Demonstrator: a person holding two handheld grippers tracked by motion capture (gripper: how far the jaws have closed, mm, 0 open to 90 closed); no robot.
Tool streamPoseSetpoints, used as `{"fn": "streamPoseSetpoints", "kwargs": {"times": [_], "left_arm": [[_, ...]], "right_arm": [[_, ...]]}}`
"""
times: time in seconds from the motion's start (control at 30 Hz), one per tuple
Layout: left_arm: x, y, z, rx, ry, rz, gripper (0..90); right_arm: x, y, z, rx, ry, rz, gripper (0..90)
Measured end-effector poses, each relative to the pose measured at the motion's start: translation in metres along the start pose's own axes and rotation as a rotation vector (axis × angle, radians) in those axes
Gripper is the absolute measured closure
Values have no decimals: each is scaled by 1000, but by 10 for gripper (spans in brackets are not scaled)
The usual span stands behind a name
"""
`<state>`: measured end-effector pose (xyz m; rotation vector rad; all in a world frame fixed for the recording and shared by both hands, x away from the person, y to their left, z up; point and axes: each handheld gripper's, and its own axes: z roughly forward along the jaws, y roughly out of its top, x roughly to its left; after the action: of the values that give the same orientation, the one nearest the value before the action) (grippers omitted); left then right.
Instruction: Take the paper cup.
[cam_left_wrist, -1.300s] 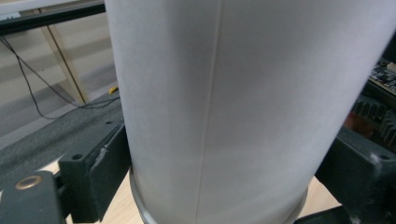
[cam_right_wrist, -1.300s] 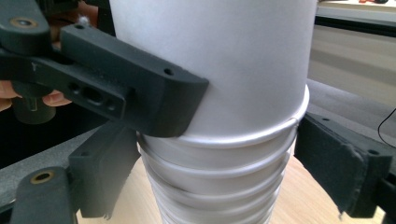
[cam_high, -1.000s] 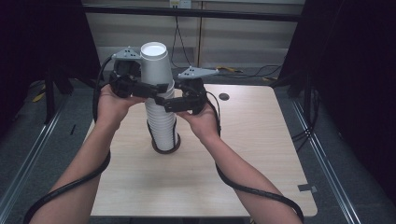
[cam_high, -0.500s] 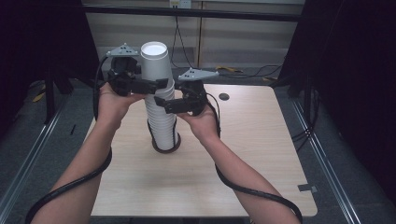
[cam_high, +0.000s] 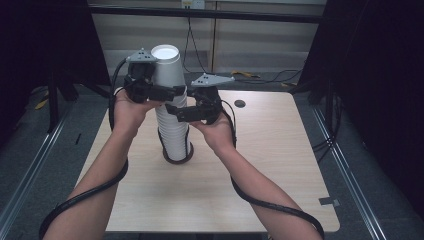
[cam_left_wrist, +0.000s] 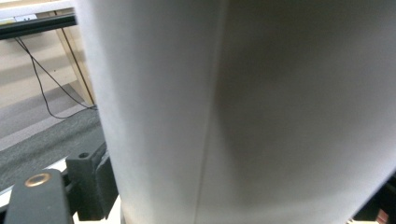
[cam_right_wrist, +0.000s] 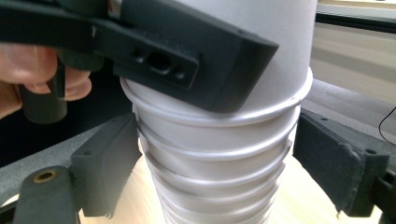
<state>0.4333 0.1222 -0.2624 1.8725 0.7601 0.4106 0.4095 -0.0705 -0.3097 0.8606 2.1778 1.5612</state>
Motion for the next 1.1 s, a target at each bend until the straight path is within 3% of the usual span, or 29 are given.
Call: {"fn": "streamPoseSetpoints", "kwargs": {"times": [0.13,0.27,0.33,0.43,0.5,0.57,0.63,0.83,0.9,1.0,1.1], "left_arm": [[0,1,0,0,1,-2,135],[0,3,0,6,4,2,140],[0,6,-3,-14,7,-9,145],[-2,13,-5,-2,1,19,145],[-3,16,-7,-4,-7,28,143],[-7,18,-7,2,1,57,140],[-7,16,-5,1,-1,58,136],[-5,5,-1,-25,-9,28,123],[-4,3,0,-28,-5,19,120],[-3,2,0,-25,-9,11,117],[-3,2,0,-14,-5,11,117]], "right_arm": [[-1,-3,0,4,8,-6,169],[1,-5,-1,3,-18,-53,199],[1,-5,-1,3,-15,-47,198],[-4,-6,-1,-5,10,-26,194],[-5,-8,-1,-17,16,4,135],[-4,-9,-2,-24,18,4,131],[-3,-8,-3,-27,16,3,121],[-1,-1,-11,-72,-5,-11,103],[-2,2,-10,-78,8,-11,103],[0,3,-5,-55,-9,-18,102],[2,3,-1,-66,-14,-5,97]]}}
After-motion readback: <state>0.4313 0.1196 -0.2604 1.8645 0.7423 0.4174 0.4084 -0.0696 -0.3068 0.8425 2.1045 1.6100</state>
